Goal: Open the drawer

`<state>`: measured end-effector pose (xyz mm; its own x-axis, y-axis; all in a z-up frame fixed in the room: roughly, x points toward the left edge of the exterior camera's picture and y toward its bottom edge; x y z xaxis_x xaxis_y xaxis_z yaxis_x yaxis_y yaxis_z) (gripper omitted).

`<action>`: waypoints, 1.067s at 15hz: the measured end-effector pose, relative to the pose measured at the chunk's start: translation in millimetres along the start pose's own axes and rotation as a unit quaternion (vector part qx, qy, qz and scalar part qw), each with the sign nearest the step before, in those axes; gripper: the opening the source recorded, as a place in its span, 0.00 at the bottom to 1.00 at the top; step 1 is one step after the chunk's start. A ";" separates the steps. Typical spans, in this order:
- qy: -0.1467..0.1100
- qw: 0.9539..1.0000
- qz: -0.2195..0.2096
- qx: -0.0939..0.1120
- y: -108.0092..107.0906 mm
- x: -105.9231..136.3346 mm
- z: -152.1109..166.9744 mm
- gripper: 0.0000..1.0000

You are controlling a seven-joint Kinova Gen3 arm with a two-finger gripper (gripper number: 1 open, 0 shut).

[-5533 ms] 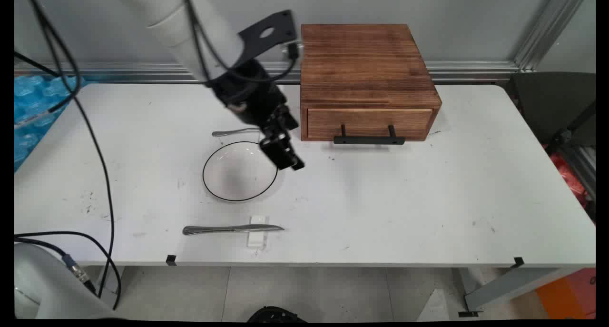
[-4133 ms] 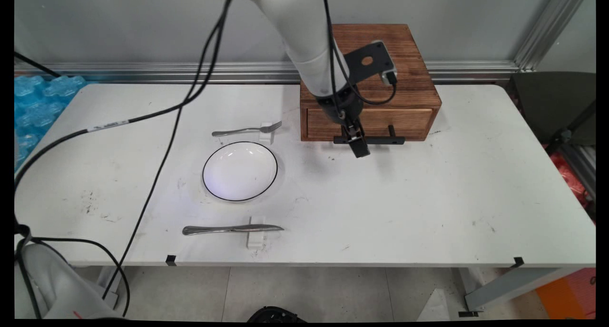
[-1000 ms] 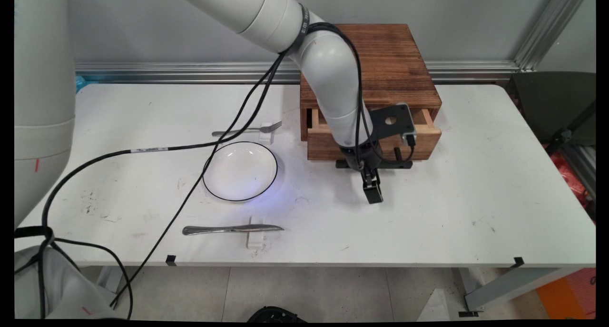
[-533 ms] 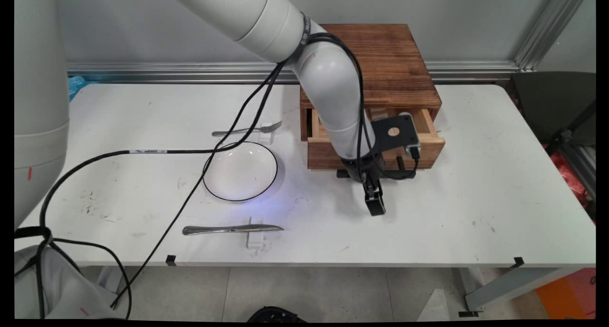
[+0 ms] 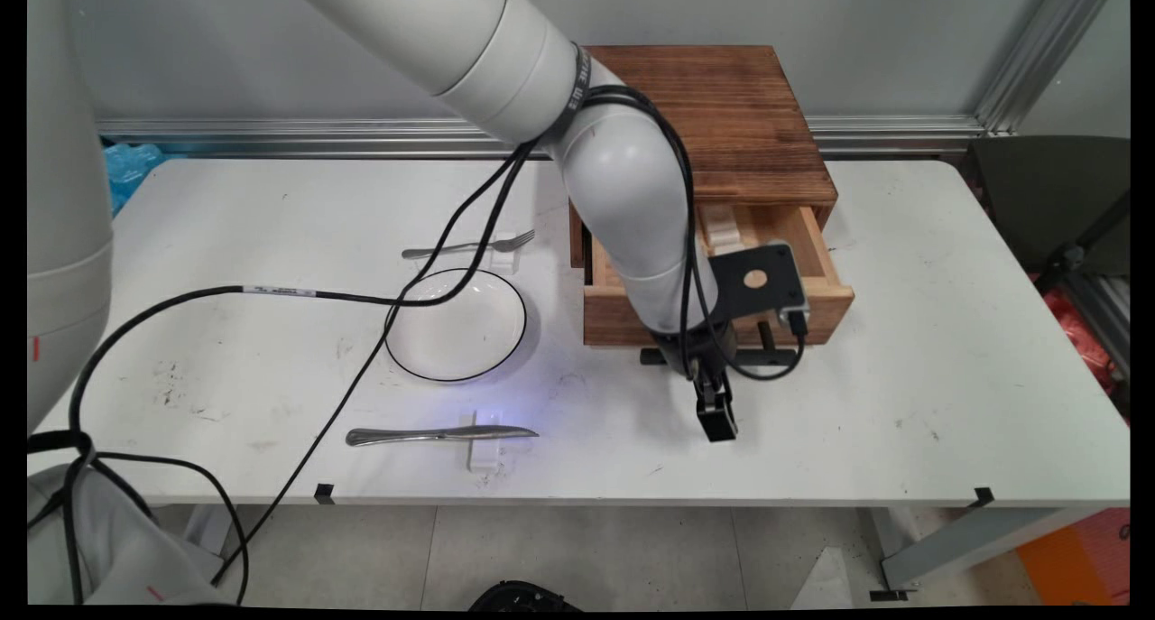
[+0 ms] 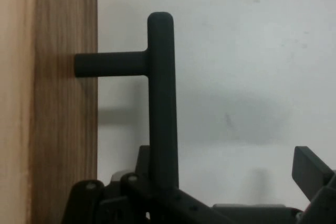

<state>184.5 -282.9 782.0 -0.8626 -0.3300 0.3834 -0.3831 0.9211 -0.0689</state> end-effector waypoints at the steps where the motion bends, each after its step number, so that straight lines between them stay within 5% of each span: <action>1: 0.000 1.000 0.000 -0.001 4.7 -0.1 -0.8 1.00; 16: -0.003 1.000 0.006 -0.015 81.4 1.9 -6.8 1.00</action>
<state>154.0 -207.1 783.4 -0.8691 -0.3203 0.3770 -0.3626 0.9308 -0.0452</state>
